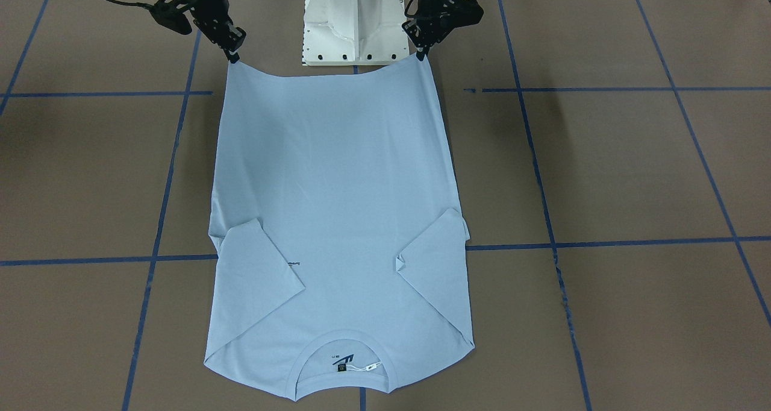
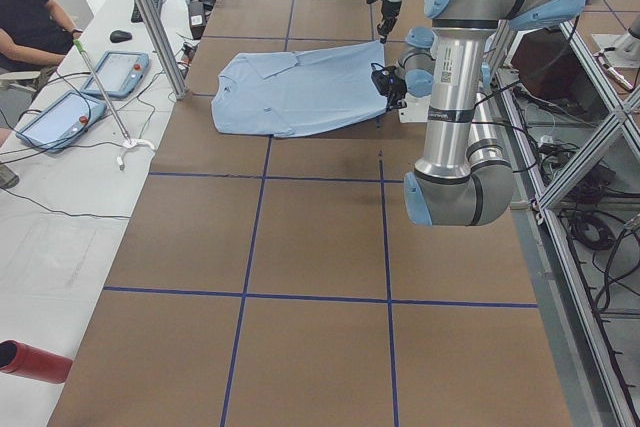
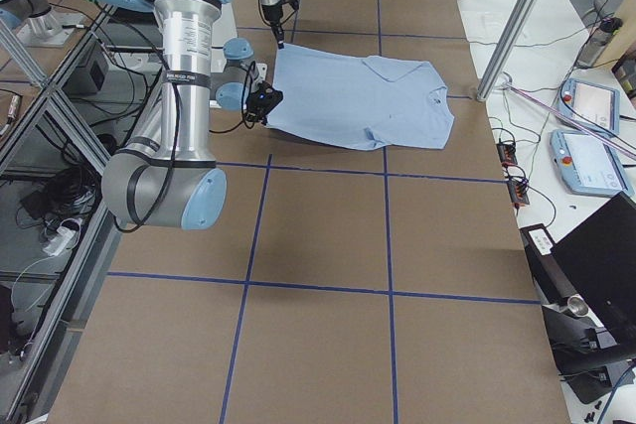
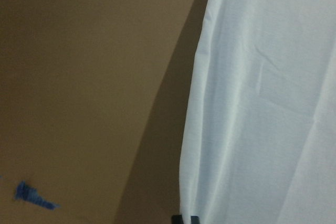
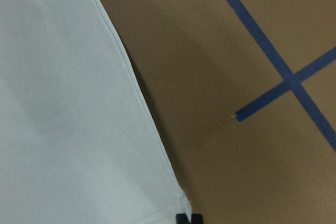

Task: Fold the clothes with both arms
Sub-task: 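Lift the hem with both grippers and fold it toward the collar, then release the hem at the collar and move the right gripper to the shirt's side edge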

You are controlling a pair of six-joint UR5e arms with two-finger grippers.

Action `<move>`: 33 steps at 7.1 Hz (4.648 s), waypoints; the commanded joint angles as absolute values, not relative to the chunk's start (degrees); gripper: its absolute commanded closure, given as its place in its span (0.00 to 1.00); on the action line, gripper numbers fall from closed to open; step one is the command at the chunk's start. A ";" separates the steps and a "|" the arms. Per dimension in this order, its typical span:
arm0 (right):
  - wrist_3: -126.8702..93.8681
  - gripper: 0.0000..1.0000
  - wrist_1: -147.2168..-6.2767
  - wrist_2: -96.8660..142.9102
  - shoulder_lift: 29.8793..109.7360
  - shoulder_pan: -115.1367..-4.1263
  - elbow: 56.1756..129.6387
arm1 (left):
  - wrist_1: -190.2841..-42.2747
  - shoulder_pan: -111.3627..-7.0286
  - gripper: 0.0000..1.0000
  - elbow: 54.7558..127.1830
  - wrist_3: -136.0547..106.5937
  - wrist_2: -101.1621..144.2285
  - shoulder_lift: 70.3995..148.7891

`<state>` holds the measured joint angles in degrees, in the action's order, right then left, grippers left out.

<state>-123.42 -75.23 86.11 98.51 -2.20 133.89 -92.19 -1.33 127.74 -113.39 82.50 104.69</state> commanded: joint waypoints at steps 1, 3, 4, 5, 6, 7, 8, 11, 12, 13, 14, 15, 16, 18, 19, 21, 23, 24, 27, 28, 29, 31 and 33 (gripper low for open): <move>-123.05 1.00 -75.32 85.69 99.59 -5.67 137.63 | -90.09 -2.87 1.00 132.35 -116.20 82.53 104.94; -115.38 1.00 -75.41 86.31 91.73 -16.54 132.41 | -90.09 -15.74 1.00 128.44 -101.43 82.97 109.22; -105.48 1.00 -77.24 87.61 84.54 -23.57 124.45 | -90.35 -21.13 1.00 122.06 -96.99 83.06 112.03; -98.33 1.00 -79.26 90.32 75.59 -30.43 114.53 | -92.27 -24.40 1.00 116.08 -91.90 82.80 114.06; -93.65 1.00 -78.93 91.83 69.50 -35.28 105.04 | -97.16 -28.26 1.00 111.23 -89.32 82.79 114.86; -88.47 1.00 -78.84 92.02 62.65 -39.51 95.63 | -104.52 -32.48 1.00 103.18 -87.30 82.79 116.79; -85.63 1.00 -78.66 92.80 58.32 -43.29 88.75 | -111.90 -34.78 1.00 93.79 -86.49 82.71 119.85; -79.54 1.00 -74.66 95.54 46.35 -47.20 70.11 | -121.69 -38.13 1.00 78.71 -84.65 82.53 126.71; -78.32 1.00 -70.44 95.28 46.06 -47.55 66.05 | -124.34 -39.10 0.99 73.70 -83.59 82.53 129.09; -77.44 1.00 -69.97 95.10 43.79 -47.46 63.40 | -127.06 -39.37 0.94 70.35 -83.06 82.53 130.59; -76.82 1.00 -69.70 94.23 43.25 -47.46 61.28 | -127.79 -39.81 0.94 69.62 -82.80 82.62 130.69; -75.51 1.00 -69.70 93.26 42.98 -47.20 60.48 | -127.79 -39.99 0.72 69.17 -79.49 82.62 130.69; -75.50 0.71 -69.70 93.08 42.98 -46.76 60.47 | -128.40 -40.08 0.65 69.17 -79.02 82.70 130.69; -76.02 0.60 -69.44 93.16 44.72 -46.58 62.65 | -131.92 -41.91 0.57 69.61 -78.84 83.58 130.61; -76.55 0.59 -69.52 93.51 51.09 -45.36 72.15 | -132.10 -42.01 0.56 72.48 -79.01 87.33 129.82; -87.21 0.57 -69.78 93.87 65.60 -39.84 91.08 | -131.66 -42.10 0.55 78.20 -79.10 89.38 126.14; -92.27 0.48 -69.52 93.60 71.26 -36.40 97.35 | -131.31 -42.01 0.54 78.31 -79.28 89.38 126.04; -96.29 0.43 -69.52 93.52 71.63 -35.34 97.90 | -131.31 -42.01 0.54 78.40 -79.28 89.38 126.12; -98.88 0.43 -69.52 91.68 72.86 -32.43 98.61 | -131.13 -41.92 0.54 78.40 -79.28 89.38 126.03; -98.88 0.43 -69.52 91.67 73.47 -32.43 98.35 | -131.22 -41.92 0.54 78.22 -79.28 89.38 125.69; -98.88 0.43 -69.52 91.58 73.91 -32.43 98.70 | -131.22 -41.92 0.54 78.22 -79.36 89.38 125.77; -98.88 0.43 -69.52 91.58 74.53 -32.26 98.53 | -131.22 -41.92 0.54 78.31 -79.37 89.38 125.68; -101.15 1.00 -69.52 91.67 74.44 -31.99 98.35 | -131.22 -41.92 0.54 78.31 -79.37 89.38 125.68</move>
